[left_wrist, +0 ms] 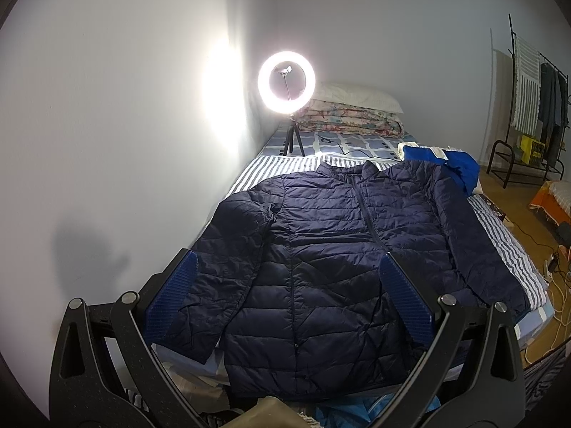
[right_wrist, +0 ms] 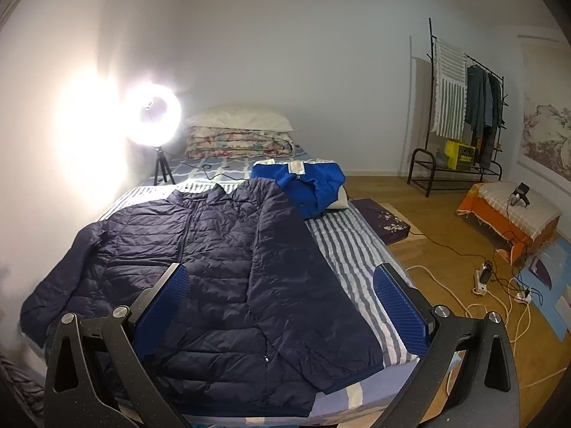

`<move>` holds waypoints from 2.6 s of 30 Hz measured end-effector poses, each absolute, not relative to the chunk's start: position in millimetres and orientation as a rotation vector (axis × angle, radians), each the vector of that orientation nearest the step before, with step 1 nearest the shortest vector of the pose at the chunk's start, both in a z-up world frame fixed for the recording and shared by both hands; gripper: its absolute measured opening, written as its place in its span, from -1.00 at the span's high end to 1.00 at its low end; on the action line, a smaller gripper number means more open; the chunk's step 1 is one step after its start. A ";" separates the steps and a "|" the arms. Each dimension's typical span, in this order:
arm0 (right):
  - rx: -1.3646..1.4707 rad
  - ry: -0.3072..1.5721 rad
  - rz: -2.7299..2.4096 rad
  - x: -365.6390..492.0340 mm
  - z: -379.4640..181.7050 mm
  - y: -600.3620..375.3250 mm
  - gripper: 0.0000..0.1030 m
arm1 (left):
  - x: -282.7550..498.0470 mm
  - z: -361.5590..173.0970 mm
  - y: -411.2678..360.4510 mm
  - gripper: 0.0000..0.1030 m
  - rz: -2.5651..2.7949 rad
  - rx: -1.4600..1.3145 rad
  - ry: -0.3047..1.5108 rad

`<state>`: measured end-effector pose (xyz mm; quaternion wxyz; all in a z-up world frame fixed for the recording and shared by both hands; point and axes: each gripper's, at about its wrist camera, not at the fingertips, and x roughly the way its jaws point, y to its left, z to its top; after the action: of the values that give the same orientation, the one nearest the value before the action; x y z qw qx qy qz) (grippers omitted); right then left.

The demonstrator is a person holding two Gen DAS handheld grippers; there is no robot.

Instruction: Fold large clothes

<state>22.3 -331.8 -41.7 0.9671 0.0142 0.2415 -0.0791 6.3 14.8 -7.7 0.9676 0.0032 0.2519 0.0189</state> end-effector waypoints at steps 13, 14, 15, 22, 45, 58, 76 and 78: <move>0.027 0.480 -0.169 22.2 -38.3 -331.3 -0.99 | 5.9 -7.8 13.2 -1.00 0.038 0.007 0.509; 0.026 0.479 -0.169 22.1 -38.0 -331.0 -0.99 | 5.9 -7.7 12.7 -1.00 0.039 0.008 0.510; 0.025 0.479 -0.169 22.2 -38.0 -331.0 -0.99 | 5.6 -7.5 12.3 -1.00 0.039 0.008 0.510; 0.022 0.478 -0.172 22.1 -36.8 -330.7 -0.99 | 5.1 -11.3 14.2 -1.00 0.039 0.008 0.511; 0.013 0.490 -0.137 29.8 -38.9 -319.6 -0.99 | 11.6 -24.1 24.1 -1.00 0.066 0.005 0.525; -0.012 0.458 0.015 53.8 -41.0 -284.8 -0.99 | 16.0 -35.5 53.7 -1.00 0.106 -0.013 0.553; -0.112 0.552 0.728 120.6 -73.4 -115.7 -0.84 | -50.9 -61.0 114.2 -0.42 0.126 -0.049 0.590; -0.127 0.595 0.819 124.9 -83.4 -88.4 -0.72 | -59.7 -64.4 119.5 -0.30 0.127 -0.072 0.615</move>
<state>124.9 -88.4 -83.4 0.8727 -0.0606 0.2849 0.3919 -59.7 119.5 -64.4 0.9505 -0.0355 0.3022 0.0624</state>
